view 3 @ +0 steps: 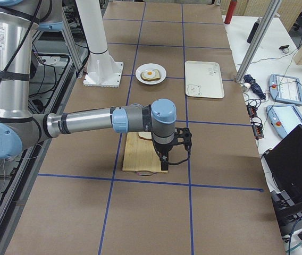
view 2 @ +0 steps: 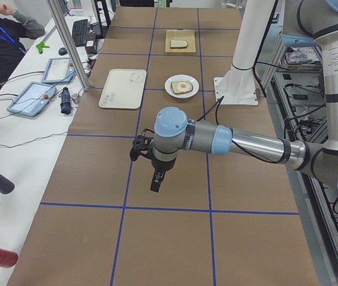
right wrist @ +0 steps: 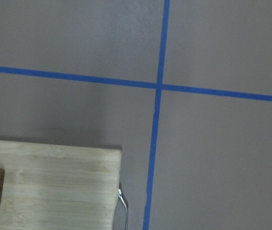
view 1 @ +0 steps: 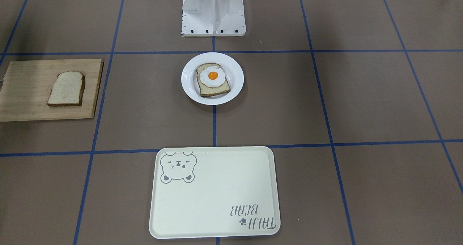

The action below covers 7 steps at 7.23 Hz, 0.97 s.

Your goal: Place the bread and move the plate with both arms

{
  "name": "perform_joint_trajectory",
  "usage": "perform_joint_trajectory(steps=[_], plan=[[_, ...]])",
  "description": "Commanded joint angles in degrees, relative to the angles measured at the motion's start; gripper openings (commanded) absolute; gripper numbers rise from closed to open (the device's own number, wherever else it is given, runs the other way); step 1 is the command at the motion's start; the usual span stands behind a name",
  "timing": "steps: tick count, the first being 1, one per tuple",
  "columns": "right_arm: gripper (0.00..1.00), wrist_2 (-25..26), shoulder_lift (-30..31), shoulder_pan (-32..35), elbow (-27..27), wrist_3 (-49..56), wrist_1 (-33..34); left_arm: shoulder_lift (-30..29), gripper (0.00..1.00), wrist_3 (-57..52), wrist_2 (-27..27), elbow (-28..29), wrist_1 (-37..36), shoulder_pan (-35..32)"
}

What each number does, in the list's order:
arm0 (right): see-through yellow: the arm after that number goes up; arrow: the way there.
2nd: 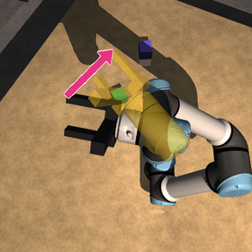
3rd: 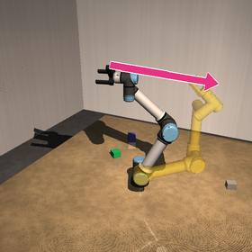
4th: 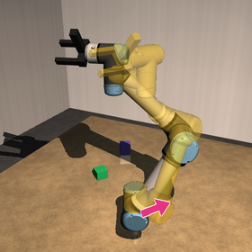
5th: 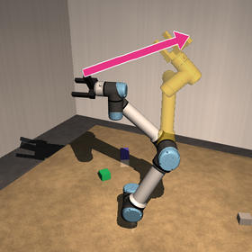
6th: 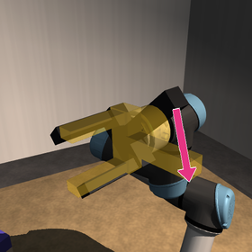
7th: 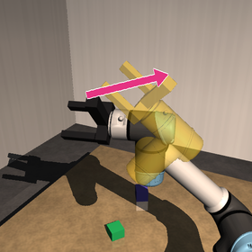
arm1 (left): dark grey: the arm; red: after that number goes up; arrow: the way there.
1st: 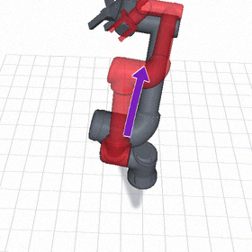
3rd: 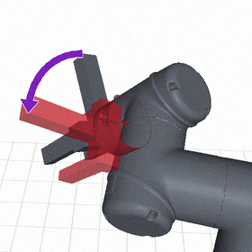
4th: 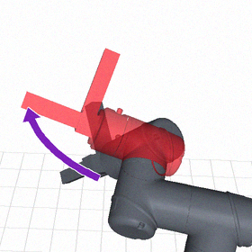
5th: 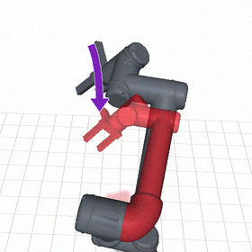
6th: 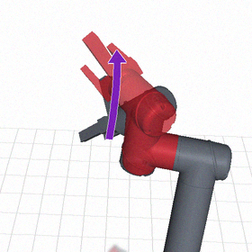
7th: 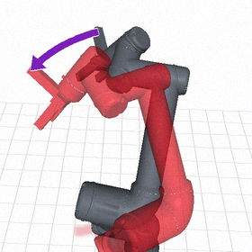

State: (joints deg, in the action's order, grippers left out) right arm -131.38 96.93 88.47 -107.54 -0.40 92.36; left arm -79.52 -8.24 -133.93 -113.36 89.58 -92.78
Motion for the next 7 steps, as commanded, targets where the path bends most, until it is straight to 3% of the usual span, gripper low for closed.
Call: perform_joint_trajectory(steps=[1, 3, 4, 6, 7], plan=[[1.0, -1.3, -1.7, -0.1, 2.2, 0.3, -5.6, -6.1, 0.98, 0.5, -0.4, 5.4, 9.1, 0.1], [1.0, -7.2, -1.3, -0.1, 3.4, -1.0, -12.2, -7.8, 0.98, 0.2, -0.5, 8.3, 9.9, 0.1], [1.0, -8.9, -1.6, -3.0, 2.3, -9.1, -13.1, -7.8, 0.98, 0.2, -0.5, 8.0, 9.9, 0.1], [1.0, -1.8, -0.4, -14.5, 1.6, -36.1, -27.9, -7.8, 0.98, 0.2, -0.5, 8.0, 9.9, 0.1], [1.0, 2.0, 2.1, -19.7, 1.6, -44.5, -34.9, -7.8, 0.98, 0.2, -0.5, 7.9, 10.0, 0.1]])
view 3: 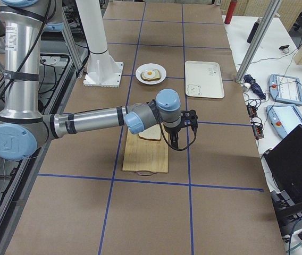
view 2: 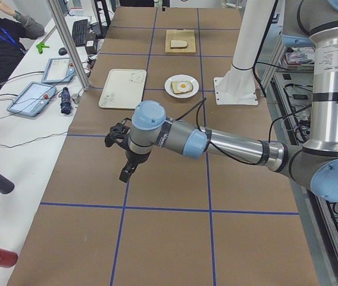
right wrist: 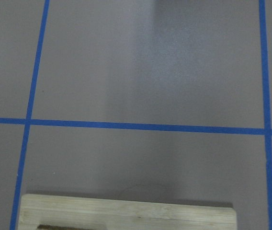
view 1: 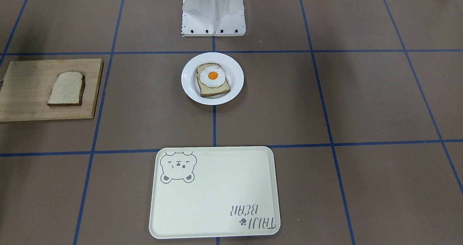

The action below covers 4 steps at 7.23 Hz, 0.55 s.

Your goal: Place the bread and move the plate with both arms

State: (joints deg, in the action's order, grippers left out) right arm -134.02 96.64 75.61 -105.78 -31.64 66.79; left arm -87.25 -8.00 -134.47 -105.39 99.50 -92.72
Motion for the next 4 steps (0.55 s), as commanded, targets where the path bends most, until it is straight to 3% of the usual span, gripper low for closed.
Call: perform_joint_trajectory(steps=[1, 2, 4], plan=[[0.98, 8.0, 4.8, -11.9, -0.1, -22.1, -16.0, 0.0, 0.98, 0.0, 0.0, -0.2, 0.2, 0.0], [0.97, 13.0, 7.2, -17.3, 0.0, -27.5, -21.6, 0.0, 0.98, 0.0, 0.0, -0.3, 0.2, 0.0], [0.89, 21.6, 7.4, -26.0, 0.0, -34.3, -23.2, 0.3, 0.98, 0.0, 0.0, -0.3, 0.2, 0.0]])
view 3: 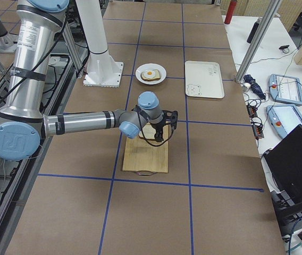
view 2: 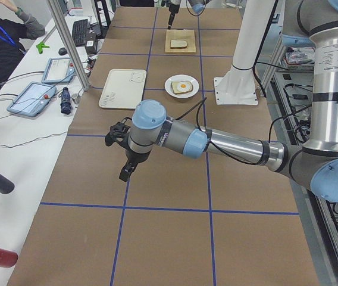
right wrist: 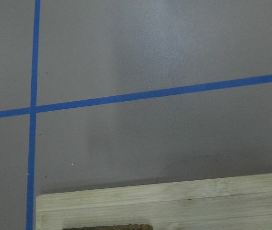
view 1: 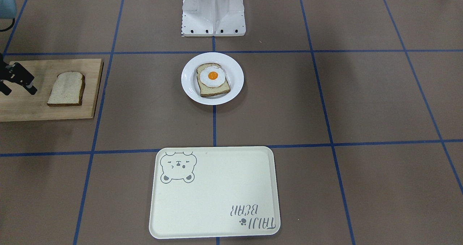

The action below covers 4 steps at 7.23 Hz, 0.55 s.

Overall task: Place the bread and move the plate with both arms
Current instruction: 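Lower the right gripper onto the bread slice on the cutting board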

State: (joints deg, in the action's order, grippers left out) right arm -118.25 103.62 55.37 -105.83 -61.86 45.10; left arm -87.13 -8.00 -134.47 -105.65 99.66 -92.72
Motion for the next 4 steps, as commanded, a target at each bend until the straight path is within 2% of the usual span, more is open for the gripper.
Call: perform_joint_trajectory(steps=[1, 2, 4], plan=[[0.78, 6.6, 0.5, -7.7, -0.1, -5.5, -2.0, 0.2, 0.98, 0.0, 0.0, -0.1, 0.0, 0.0], [0.72, 6.7, 1.2, -8.9, 0.0, -5.5, -2.7, 0.3, 0.98, 0.0, 0.0, -0.3, 0.0, -0.2], [0.69, 8.6, 3.1, -10.5, 0.1, -5.2, -3.1, 0.3, 0.98, 0.0, 0.0, -0.3, 0.0, -0.2]])
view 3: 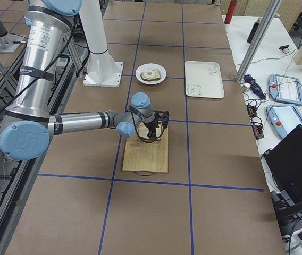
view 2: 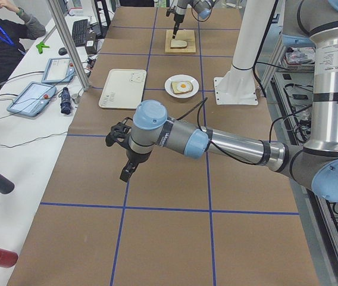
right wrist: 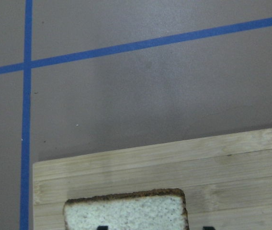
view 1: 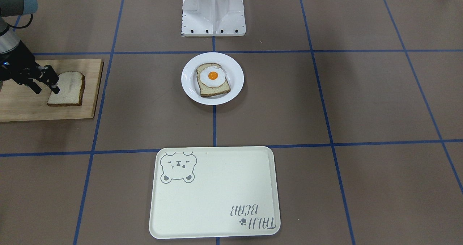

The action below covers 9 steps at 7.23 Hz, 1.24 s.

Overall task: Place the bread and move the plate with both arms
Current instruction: 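Lower the right gripper onto the bread slice on the cutting board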

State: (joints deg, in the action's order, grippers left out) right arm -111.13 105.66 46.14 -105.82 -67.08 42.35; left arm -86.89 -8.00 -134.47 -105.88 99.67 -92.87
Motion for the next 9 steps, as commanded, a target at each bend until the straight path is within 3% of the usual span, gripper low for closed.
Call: perform_joint_trajectory(steps=[1, 9], plan=[[0.68, 2.4, 1.2, -2.1, 0.4, 0.1, -0.3, 0.1, 0.98, 0.0, 0.0, 0.0, 0.7, 0.0], [0.42, 0.6, 0.9, -2.8, 4.2, 0.5, -6.2, 0.5, 0.98, -0.1, 0.0, 0.0, 1.7, 0.0]])
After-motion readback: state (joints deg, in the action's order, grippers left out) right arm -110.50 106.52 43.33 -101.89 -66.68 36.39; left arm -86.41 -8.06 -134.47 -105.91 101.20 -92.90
